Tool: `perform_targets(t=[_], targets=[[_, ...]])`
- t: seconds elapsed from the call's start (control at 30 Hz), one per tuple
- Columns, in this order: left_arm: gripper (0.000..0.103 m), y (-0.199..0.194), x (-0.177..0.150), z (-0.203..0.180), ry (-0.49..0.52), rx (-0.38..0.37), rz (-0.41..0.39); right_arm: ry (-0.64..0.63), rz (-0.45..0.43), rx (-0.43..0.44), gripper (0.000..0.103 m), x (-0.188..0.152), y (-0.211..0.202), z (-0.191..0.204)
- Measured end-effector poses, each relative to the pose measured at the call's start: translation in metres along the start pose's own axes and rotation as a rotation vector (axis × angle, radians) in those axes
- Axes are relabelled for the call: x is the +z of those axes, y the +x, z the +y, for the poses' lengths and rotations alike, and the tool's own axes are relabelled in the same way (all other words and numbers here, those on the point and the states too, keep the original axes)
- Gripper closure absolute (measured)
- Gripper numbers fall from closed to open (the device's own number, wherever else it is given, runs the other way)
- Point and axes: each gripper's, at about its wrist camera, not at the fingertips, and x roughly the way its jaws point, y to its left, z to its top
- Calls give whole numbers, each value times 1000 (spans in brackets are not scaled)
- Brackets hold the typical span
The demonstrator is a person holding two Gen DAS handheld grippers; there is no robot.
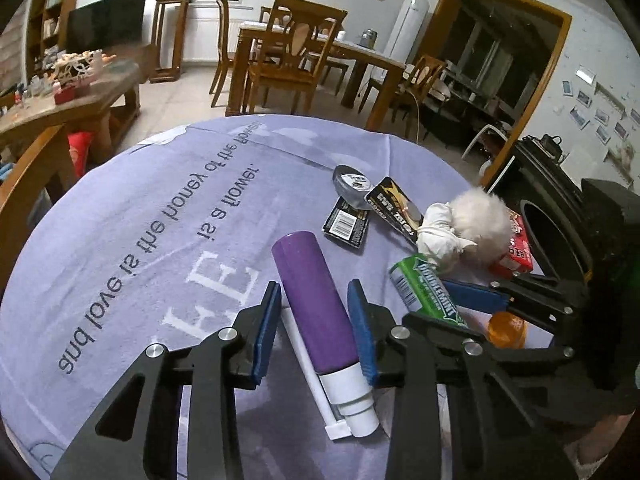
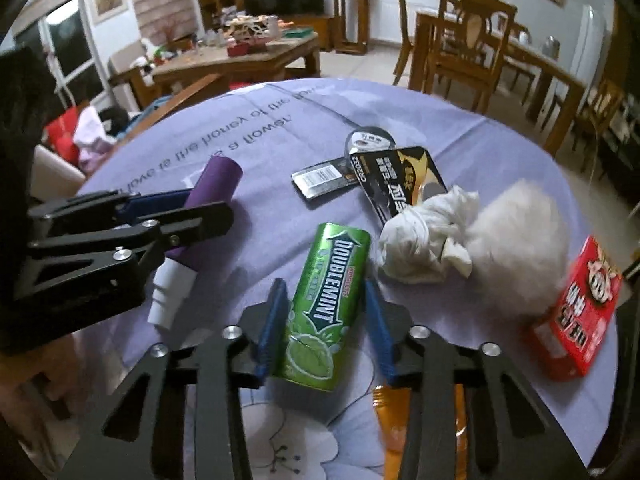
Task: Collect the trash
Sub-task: 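Grasp the purple tube with the left tool while the right tool grasps the green Doublemint tin, then carry the tube and gum tin over the black bin and open both tools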
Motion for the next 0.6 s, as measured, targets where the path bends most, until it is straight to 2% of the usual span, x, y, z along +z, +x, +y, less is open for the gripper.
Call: perform_targets(t=[0.17, 0.23, 0.33, 0.4, 0.5, 0.6], targets=[[69, -4, 2, 2, 3, -13, -27, 43, -37, 40, 71, -7, -5, -17], [69, -8, 3, 0, 13, -38, -63, 62, -68, 71, 71, -8, -18, -24], [70, -19, 6, -5, 26, -112, -126, 96, -158, 110, 71, -14, -45, -38], [70, -25, 8, -12, 43, -120, -157, 128, -213, 131, 71, -20, -63, -49], [70, -28, 10, -20, 48, -144, -170, 195, -301, 156, 71, -28, -93, -73], [70, -31, 14, -34, 54, -169, -177, 284, -392, 137, 71, -41, -124, -107]])
